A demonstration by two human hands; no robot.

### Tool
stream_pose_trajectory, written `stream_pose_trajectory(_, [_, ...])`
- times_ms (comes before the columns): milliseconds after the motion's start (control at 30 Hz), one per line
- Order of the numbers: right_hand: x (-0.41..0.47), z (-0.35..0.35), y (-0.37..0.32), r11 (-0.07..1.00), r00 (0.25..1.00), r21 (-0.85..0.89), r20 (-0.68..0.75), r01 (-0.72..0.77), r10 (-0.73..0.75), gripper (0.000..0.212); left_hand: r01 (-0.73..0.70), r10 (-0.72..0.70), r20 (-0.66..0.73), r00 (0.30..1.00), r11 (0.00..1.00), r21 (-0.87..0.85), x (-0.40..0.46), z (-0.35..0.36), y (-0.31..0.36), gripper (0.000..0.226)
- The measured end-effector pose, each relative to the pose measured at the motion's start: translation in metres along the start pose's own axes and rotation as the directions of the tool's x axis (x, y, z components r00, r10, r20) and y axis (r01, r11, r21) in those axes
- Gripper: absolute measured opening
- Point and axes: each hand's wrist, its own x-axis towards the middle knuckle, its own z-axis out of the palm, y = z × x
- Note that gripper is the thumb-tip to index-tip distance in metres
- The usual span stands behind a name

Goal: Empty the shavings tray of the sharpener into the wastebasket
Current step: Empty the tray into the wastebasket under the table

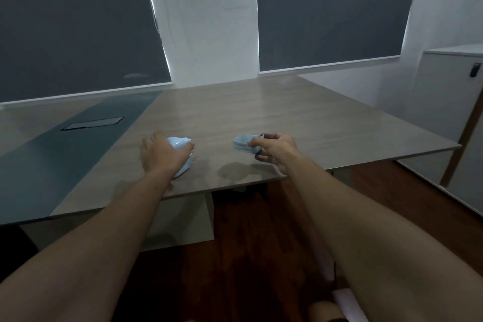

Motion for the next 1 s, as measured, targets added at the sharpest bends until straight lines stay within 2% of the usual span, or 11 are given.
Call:
stream_pose_trajectory(67, [-0.006, -0.019, -0.014, 1.000, 1.000, -0.011, 0.001, 0.023, -0.023, 0.042, -0.052, 0.052, -0.009, 0.999, 0.998, 0.019, -0.001, -0.003, 0.023, 0.082])
stream_pose_trajectory(200, [-0.027, -0.071, -0.038, 0.997, 0.997, -0.038, -0.043, 0.064, -0.066, 0.045, -0.120, 0.124, 0.057, 0.991, 0.990, -0.078, -0.019, 0.009, 0.078, 0.075])
stream_pose_trajectory(267, [-0.040, -0.103, -0.046, 0.994, 0.991, -0.080, -0.105, 0.074, -0.082, 0.050, -0.162, 0.179, 0.120, 0.977, 0.977, -0.140, -0.038, 0.023, 0.106, 0.071])
stream_pose_trajectory(367, [-0.064, -0.153, -0.054, 0.991, 0.967, -0.113, -0.235, 0.073, -0.098, 0.039, -0.208, 0.258, 0.217, 0.942, 0.951, -0.227, -0.075, 0.050, 0.147, 0.065])
stream_pose_trajectory(567, [-0.117, -0.256, -0.037, 0.986, 0.872, -0.168, -0.478, 0.023, -0.102, 0.036, -0.230, 0.383, 0.435, 0.815, 0.903, -0.363, -0.171, 0.112, 0.210, 0.061])
stream_pose_trajectory(733, [-0.155, -0.330, -0.002, 0.985, 0.812, -0.150, -0.583, -0.082, -0.021, 0.038, -0.254, 0.474, 0.556, 0.683, 0.868, -0.427, -0.246, 0.164, 0.225, 0.056])
stream_pose_trajectory(833, [-0.169, -0.369, 0.030, 0.970, 0.788, -0.159, -0.614, -0.184, 0.049, 0.047, -0.233, 0.462, 0.642, 0.612, 0.881, -0.411, -0.288, 0.202, 0.222, 0.056])
stream_pose_trajectory(1000, [-0.171, -0.416, 0.093, 0.925, 0.800, -0.216, -0.586, -0.311, 0.133, 0.055, -0.161, 0.373, 0.773, 0.512, 0.926, -0.340, -0.347, 0.265, 0.197, 0.056])
